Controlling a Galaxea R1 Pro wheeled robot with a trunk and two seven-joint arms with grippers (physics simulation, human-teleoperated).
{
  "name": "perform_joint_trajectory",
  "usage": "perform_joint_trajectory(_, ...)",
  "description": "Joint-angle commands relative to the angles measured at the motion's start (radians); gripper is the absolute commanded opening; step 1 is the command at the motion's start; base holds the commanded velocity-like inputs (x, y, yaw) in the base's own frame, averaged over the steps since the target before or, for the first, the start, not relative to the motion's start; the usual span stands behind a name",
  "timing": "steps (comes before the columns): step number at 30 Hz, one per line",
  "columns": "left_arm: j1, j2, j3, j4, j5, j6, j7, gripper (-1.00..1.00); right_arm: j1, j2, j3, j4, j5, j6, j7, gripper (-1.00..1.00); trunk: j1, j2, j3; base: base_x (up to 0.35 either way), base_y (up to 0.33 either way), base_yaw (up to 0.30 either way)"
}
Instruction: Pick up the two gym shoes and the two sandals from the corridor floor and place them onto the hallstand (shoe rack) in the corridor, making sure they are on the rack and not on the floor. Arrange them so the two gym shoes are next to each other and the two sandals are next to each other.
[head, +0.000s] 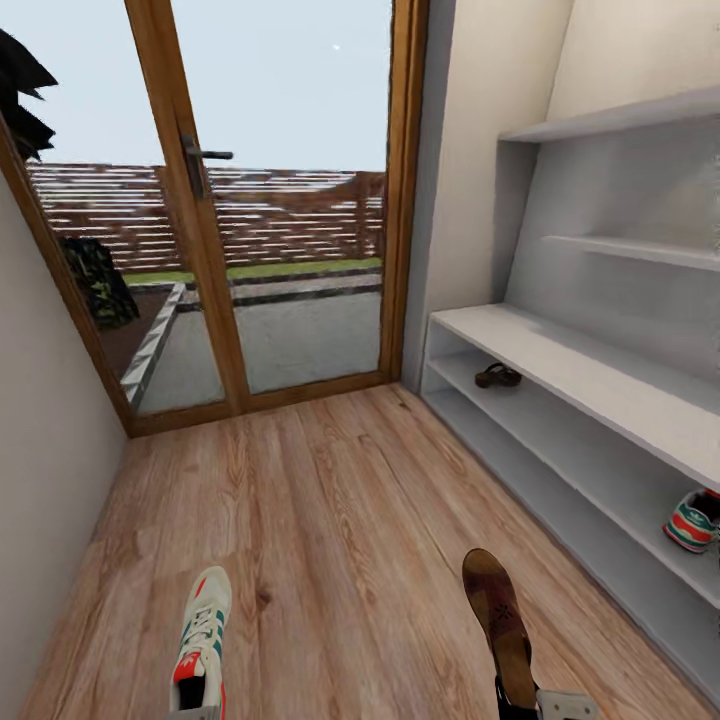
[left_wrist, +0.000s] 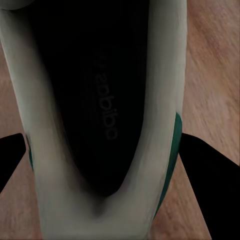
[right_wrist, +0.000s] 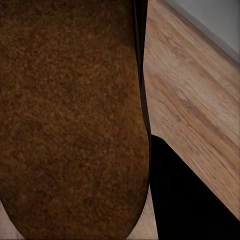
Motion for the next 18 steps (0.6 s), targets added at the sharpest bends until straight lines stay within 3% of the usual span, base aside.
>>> perform_joint_trajectory(1,0.000,-0.001,0.009,-0.001,-0.003,-0.002,-0.009,-1.00,-0.001,-0.001,0.008,0.000,-0.007,-0.002,-0.005,-1.00,0.000,0.000,-0.001,0.287,0.229,-0.263)
perform_joint_trajectory(10,0.000,-0.001,0.009,-0.001,-0.003,-0.002,-0.009,-1.00,-0.001,-0.001,0.008,0.000,-0.007,-0.003,-0.005,-1.00,0.000,0.000,-0.001,0.285,0.198,-0.263)
perform_joint_trajectory(18,0.000,-0.001,0.009,-0.001,-0.003,-0.002,-0.010,-1.00,-0.001,-0.001,0.008,0.000,-0.007,-0.003,-0.005,-1.00,0.000,0.000,-0.001,0.141,0.031,-0.263)
